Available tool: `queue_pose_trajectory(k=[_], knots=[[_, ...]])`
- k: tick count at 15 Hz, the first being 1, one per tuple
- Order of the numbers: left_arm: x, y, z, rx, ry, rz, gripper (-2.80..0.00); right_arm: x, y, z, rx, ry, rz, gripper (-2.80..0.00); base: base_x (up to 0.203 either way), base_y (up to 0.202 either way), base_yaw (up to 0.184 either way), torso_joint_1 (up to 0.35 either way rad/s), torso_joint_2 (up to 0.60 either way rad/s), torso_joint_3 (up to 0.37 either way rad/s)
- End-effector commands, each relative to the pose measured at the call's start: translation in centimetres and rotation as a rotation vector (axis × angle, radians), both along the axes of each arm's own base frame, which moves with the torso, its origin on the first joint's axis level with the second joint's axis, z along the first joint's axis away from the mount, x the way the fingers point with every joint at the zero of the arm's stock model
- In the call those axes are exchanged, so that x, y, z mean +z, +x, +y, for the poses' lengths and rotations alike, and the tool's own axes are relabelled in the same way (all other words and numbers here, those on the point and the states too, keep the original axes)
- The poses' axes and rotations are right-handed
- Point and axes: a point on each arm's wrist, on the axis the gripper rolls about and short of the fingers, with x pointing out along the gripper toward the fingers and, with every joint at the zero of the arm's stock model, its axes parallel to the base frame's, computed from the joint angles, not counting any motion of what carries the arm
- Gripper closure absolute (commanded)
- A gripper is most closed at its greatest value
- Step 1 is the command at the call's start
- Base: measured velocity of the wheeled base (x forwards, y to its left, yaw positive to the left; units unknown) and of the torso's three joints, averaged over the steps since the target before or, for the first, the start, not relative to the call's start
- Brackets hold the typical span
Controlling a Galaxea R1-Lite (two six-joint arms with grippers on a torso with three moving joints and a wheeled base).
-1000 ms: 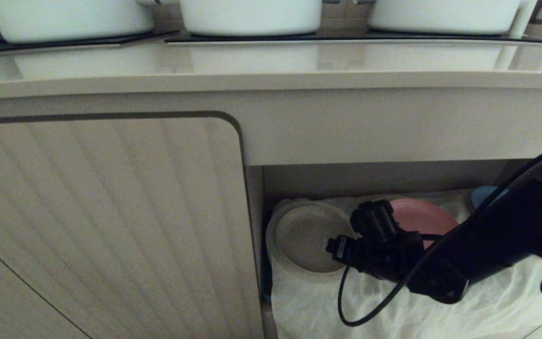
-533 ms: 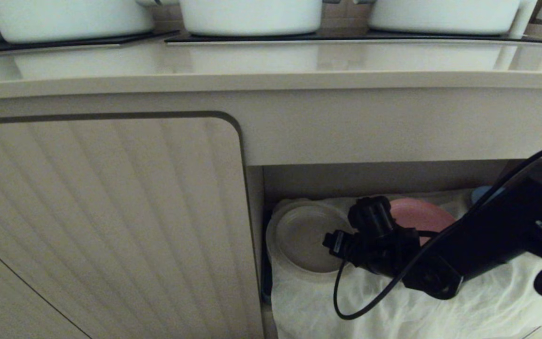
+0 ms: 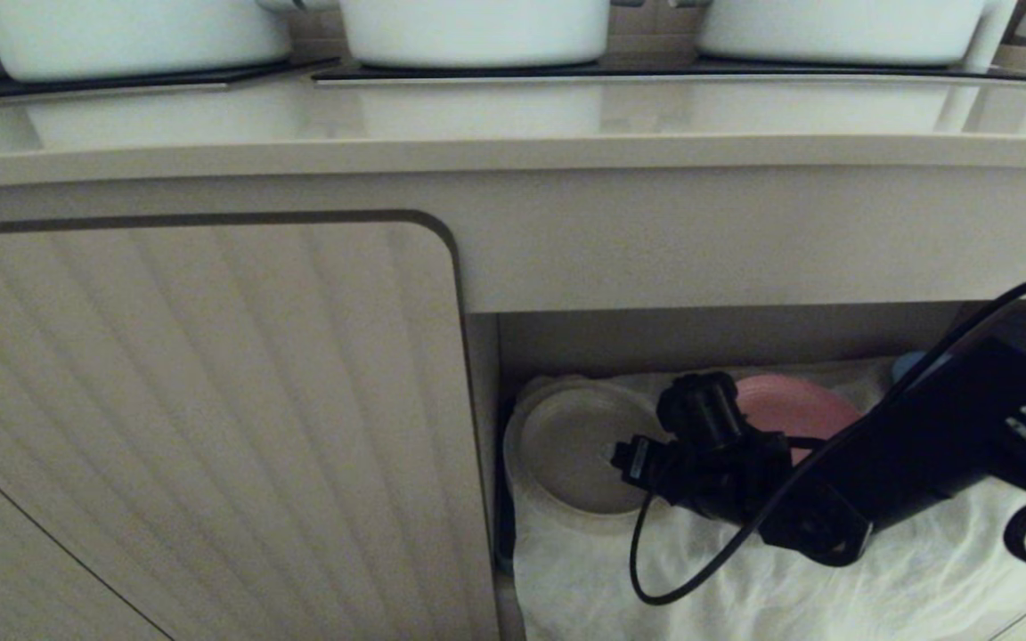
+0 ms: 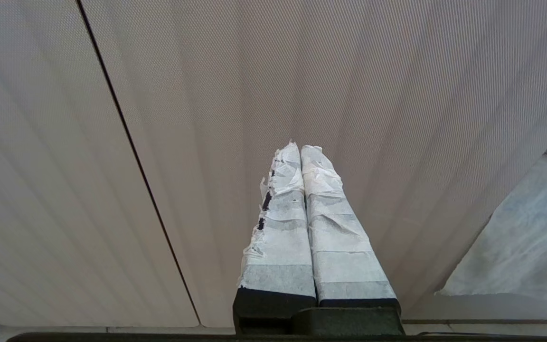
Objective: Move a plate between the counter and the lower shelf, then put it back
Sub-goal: Pick up the plate in the cupboard
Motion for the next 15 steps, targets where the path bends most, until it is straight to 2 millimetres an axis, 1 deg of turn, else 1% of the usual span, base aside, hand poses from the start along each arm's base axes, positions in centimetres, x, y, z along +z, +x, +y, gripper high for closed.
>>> queue_pose_trajectory(k=[1,15], knots=[[0.0,0.0,0.0,0.0,-0.001,-0.001,0.0,-0.05,0.06,0.05,-0.005,0.004,-0.002,0.0,0.0,0.0,0.0,0.0,0.0,0.0],[0.0,0.0,0.0,0.0,-0.001,-0.001,0.0,0.01,-0.21,0.0,-0.001,-0.003,0.003,0.0,0.0,0.0,0.0,0.0,0.0,0.0]])
